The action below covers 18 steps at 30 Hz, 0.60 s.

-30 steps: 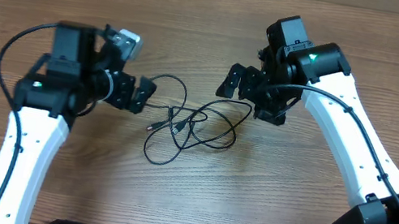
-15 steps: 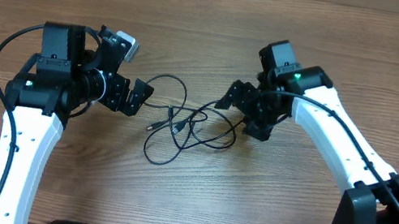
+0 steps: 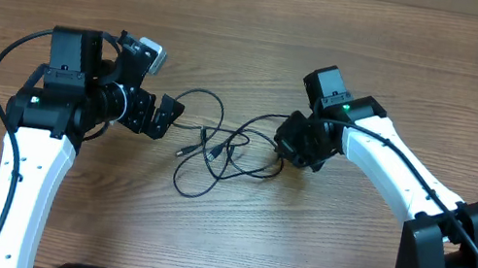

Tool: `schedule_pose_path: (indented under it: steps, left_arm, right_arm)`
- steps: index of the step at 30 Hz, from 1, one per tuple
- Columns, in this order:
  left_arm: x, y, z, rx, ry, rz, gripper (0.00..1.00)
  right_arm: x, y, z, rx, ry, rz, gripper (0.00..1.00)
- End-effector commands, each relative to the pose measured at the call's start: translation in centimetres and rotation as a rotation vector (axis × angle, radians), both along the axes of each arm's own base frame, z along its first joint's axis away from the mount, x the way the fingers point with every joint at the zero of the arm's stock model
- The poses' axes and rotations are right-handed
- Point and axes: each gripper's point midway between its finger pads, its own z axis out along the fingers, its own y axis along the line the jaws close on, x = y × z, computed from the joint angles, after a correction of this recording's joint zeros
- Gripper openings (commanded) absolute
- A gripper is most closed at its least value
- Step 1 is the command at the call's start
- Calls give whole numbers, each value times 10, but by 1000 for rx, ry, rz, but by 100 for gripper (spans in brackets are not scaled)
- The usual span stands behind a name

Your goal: Untangle cables

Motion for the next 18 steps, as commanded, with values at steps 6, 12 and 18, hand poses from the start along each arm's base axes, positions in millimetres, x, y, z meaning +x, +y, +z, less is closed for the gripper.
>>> schedule_pose_path:
  steps: [6, 12, 18]
  left_arm:
    - [1, -3, 16, -2, -53, -30, 100]
    - [1, -3, 16, -3, -53, -30, 100]
    - [1, -3, 16, -3, -53, -30, 100]
  right_arm:
    - [28, -22, 36, -168, -118, 5, 4]
    - [64, -27, 123, -224, -309, 34, 4]
    - [80, -30, 221, -213, -513, 32, 4]
